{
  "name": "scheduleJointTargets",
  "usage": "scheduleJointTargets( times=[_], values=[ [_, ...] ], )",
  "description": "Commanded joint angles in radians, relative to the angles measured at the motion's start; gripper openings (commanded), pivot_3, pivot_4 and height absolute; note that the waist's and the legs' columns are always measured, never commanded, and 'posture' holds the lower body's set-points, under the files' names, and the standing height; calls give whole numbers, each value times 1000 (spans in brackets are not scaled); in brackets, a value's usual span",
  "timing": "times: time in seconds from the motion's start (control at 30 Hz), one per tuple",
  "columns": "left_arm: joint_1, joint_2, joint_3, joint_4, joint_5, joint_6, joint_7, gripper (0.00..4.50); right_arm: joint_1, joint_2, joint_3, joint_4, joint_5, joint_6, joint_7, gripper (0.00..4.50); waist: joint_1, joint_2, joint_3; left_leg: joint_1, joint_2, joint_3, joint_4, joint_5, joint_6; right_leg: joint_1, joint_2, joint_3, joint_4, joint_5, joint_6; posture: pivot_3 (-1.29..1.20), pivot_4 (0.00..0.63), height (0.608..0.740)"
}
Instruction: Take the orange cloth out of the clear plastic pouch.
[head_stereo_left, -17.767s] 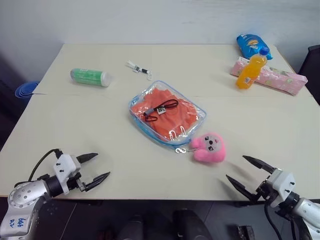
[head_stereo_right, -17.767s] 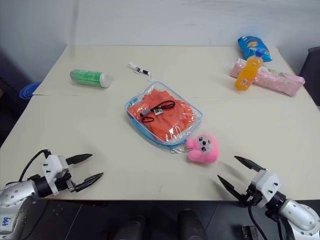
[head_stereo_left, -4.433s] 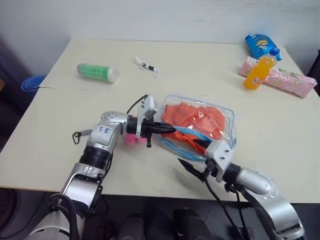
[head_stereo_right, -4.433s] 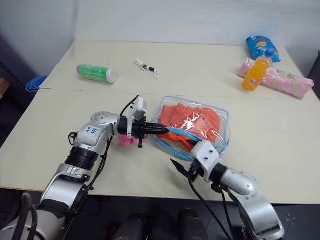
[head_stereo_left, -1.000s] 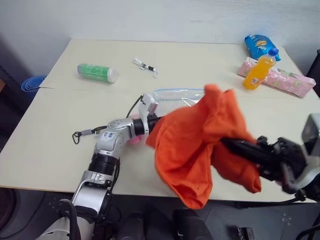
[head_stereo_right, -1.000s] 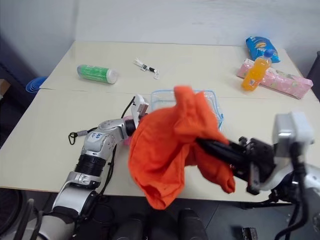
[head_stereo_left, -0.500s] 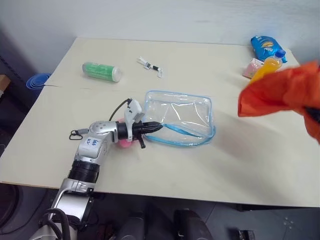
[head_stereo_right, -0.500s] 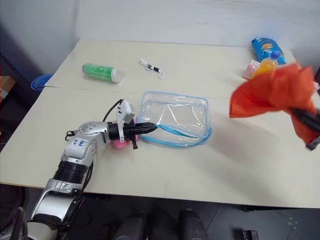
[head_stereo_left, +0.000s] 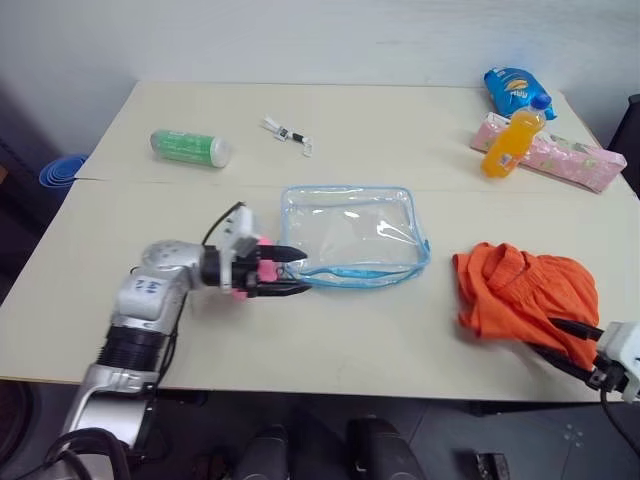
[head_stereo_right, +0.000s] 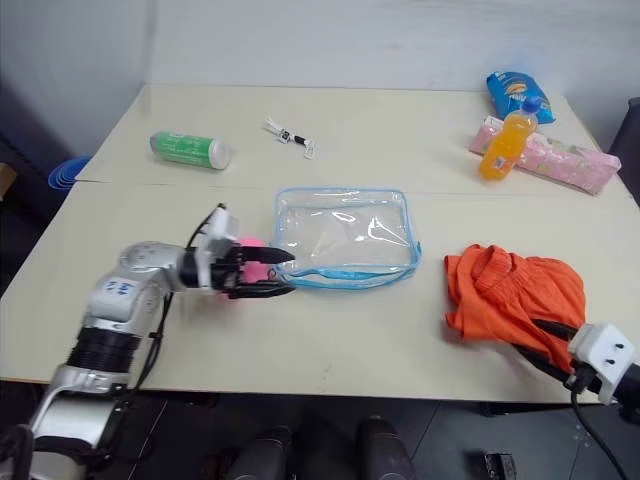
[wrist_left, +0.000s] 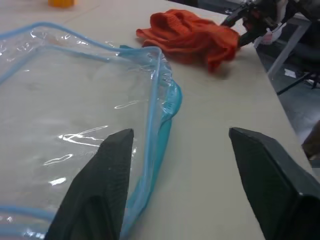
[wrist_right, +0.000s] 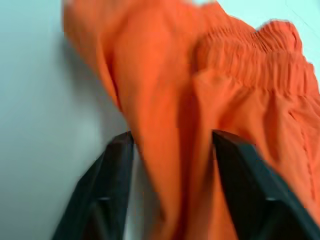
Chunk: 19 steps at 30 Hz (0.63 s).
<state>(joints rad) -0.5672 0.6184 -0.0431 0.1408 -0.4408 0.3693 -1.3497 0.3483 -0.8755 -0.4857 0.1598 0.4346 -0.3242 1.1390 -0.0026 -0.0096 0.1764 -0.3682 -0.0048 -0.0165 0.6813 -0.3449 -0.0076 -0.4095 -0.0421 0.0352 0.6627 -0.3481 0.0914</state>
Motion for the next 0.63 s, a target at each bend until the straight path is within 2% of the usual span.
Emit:
scheduleJointTargets(
  times=[0.03, 0.1, 0.23, 0.27, 0.33, 0.5, 0.63],
  values=[
    [29, 85, 61, -10, -53, -88, -165, 4490, 126, -25, -151, -211, 142, 126, 59, 3773, 1, 1, 0, 0, 0, 0, 0, 0, 0, 1, 0, 0, -1, 0, 0, 0, 150, 740],
    [50, 130, 89, 24, -48, -139, -210, 4500, 219, -13, -230, -330, 214, 183, 106, 4377, 3, 1, 0, 0, 0, 0, 0, -1, 1, 2, -1, 0, -2, 0, 0, 0, 150, 740],
    [114, 166, 145, 87, -46, -287, -243, 4500, 292, 46, -292, -503, 333, 240, 140, 4377, 2, 1, 0, 2, 0, -2, 0, -4, 8, 4, -1, -1, -3, 0, 0, 0, 150, 740],
    [145, 171, 163, 95, -34, -352, -234, 4500, 313, 40, -300, -549, 386, 303, 145, 4377, 2, 1, 0, 2, 0, -2, -1, -4, 8, 4, -1, -1, -3, 0, 0, 0, 150, 740],
    [202, 179, 187, 86, -37, -415, -227, 4500, 276, 47, -287, -598, 450, 363, 103, 4377, -2, 1, 0, 2, 0, -2, -1, -5, 8, 4, -2, -1, -3, 0, 0, 0, 150, 740],
    [292, 201, 199, 66, -1, -437, -130, 4500, 187, 85, -146, -641, 309, 249, 174, 4447, 1, 0, 0, 2, 0, -2, -1, -5, 8, 4, -2, -1, -4, 0, 0, 0, 150, 740],
    [354, 191, 212, 34, 1, -436, -82, 4500, 116, 150, -33, -564, 180, 130, 179, 4447, 11, 0, 0, 1, 0, -3, 0, -5, 9, 4, -3, -2, -3, 0, 0, 0, 150, 740]
  ],
)
